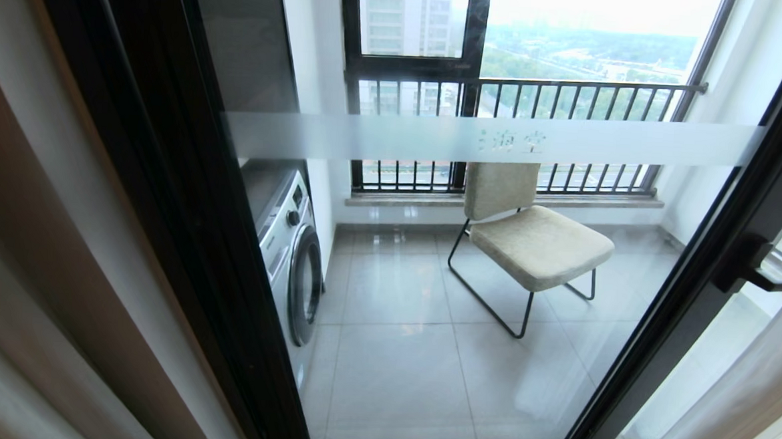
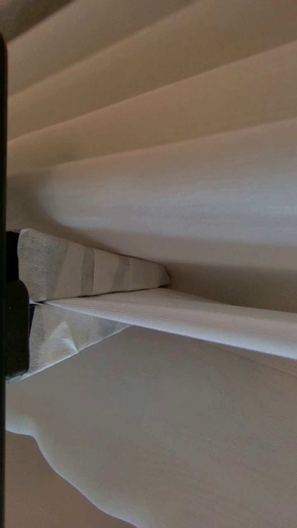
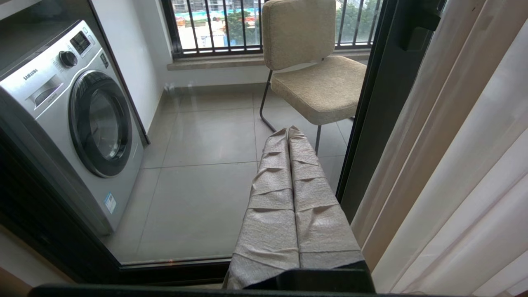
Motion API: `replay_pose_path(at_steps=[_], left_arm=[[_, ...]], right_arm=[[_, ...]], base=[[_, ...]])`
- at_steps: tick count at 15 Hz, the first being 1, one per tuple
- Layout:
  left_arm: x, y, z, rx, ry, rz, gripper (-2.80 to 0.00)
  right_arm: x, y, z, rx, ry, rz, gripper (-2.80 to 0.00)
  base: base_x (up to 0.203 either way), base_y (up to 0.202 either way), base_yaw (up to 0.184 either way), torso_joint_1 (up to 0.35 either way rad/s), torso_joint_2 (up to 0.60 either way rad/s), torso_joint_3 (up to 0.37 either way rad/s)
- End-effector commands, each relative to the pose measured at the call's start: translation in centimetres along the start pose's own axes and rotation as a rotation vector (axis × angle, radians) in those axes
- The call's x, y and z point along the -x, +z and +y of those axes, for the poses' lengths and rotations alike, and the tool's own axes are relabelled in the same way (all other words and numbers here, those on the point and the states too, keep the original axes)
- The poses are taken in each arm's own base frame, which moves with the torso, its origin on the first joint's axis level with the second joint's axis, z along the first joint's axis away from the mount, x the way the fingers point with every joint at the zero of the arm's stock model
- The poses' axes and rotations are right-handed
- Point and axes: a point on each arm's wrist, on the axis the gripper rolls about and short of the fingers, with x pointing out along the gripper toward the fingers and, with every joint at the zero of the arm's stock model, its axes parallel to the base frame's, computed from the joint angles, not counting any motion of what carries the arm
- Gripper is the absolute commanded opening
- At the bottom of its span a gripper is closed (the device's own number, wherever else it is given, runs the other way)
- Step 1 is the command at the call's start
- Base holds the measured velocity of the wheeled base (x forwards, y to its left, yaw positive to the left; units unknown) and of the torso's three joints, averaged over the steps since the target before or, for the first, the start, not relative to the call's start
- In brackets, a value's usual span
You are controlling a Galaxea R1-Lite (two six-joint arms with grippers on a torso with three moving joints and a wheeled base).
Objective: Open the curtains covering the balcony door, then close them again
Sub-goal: Pull the inner curtains open on both sides
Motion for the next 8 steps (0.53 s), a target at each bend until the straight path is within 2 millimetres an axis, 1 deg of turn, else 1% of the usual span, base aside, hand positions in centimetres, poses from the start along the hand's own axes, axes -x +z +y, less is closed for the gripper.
replay_pose_path(at_steps=[1,4,8], left_arm=[[-3.0,-1.8,1.2,0.016,0.044,0.056,-2.8],[-5.9,-3.4,2.5,0.02,0.086,0.068,-2.8],[-9.5,-5.6,5.1,0.018,0.158,0.047,-2.8]], right_arm=[[0.0,0.0,0.0,0.0,0.0,-0.001,-2.8],[0.0,0.0,0.0,0.0,0.0,-0.001,-2.8],[0.0,0.0,0.0,0.0,0.0,-0.001,-2.8]], base=[[0.0,0.0,0.0,0.0,0.0,0.0],[0.0,0.0,0.0,0.0,0.0,0.0],[0.0,0.0,0.0,0.0,0.0,0.0]])
